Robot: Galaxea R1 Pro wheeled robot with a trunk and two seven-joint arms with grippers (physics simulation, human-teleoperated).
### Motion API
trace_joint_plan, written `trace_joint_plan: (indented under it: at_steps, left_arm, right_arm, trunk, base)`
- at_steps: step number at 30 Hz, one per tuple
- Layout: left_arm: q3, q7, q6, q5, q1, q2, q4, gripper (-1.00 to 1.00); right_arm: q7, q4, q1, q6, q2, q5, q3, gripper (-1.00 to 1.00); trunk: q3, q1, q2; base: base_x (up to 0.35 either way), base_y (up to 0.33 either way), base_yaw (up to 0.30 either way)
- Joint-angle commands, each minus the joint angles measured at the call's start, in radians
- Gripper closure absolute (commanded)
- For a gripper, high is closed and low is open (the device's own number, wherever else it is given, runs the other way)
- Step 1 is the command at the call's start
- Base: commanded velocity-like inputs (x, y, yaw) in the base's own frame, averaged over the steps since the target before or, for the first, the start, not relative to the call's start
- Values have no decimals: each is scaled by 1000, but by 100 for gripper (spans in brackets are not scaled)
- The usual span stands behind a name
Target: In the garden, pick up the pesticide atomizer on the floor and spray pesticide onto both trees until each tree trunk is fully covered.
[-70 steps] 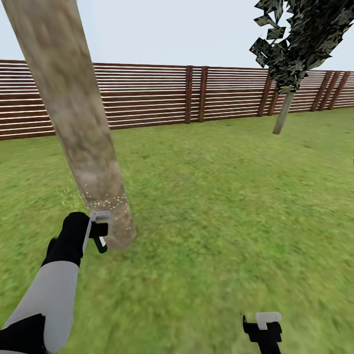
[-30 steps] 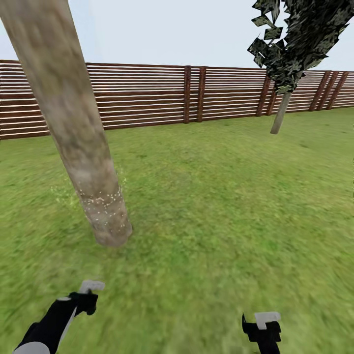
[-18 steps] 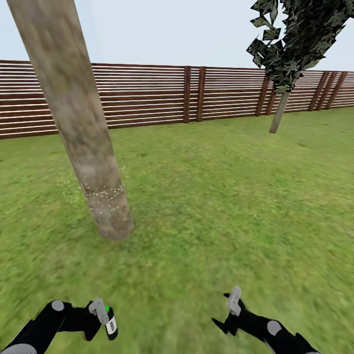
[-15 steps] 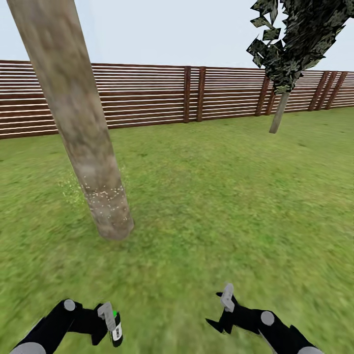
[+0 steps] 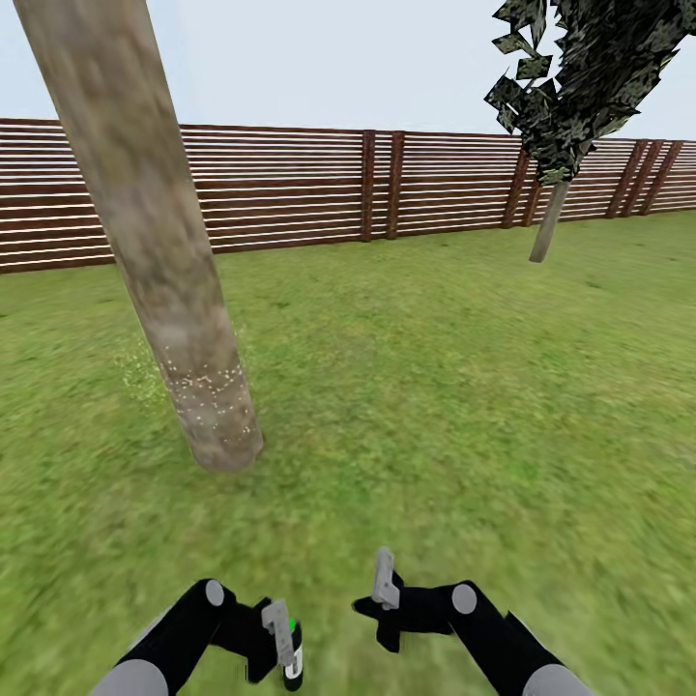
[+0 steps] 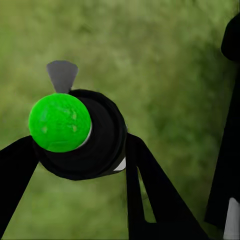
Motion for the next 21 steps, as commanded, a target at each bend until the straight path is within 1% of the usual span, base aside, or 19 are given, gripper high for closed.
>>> trace_joint_plan:
  at_steps: [1,3,5,9,12,16,21]
  left_arm:
    - [5,-4,-4,-23,0,-18,-1,100]
    - [5,-4,-3,-38,0,-39,-1,100]
    - [5,-3,-3,-47,0,-55,-1,100]
    - [5,-6,-14,-41,-1,-62,-2,100]
    - [5,-7,-17,-39,-2,-83,-2,100]
    - [6,-5,-16,-37,-8,-101,-3,100]
    - [9,4,-14,-36,-12,-110,-3,100]
  right_arm:
    - [4,-3,0,-6,4,10,-1,100]
    - [6,-4,0,-6,5,10,-1,100]
    - [6,-4,0,-6,7,10,-1,100]
    - [6,-4,0,-6,6,11,-1,100]
    - [6,-3,0,-6,6,11,-1,100]
    - [6,-3,0,-6,6,11,-1,100]
    - [5,-2,0,-6,6,11,-1,100]
  trunk:
    - [-1,0,0]
    - [-1,0,0]
    - [-1,0,0]
    - [-1,0,0]
    - [-1,0,0]
    - [-1,0,0]
    - [-1,0,0]
  base:
    - [0,0,0]
    - [0,0,0]
    - [0,0,0]
    - [0,0,0]
    - [0,0,0]
    - [0,0,0]
    - [0,0,0]
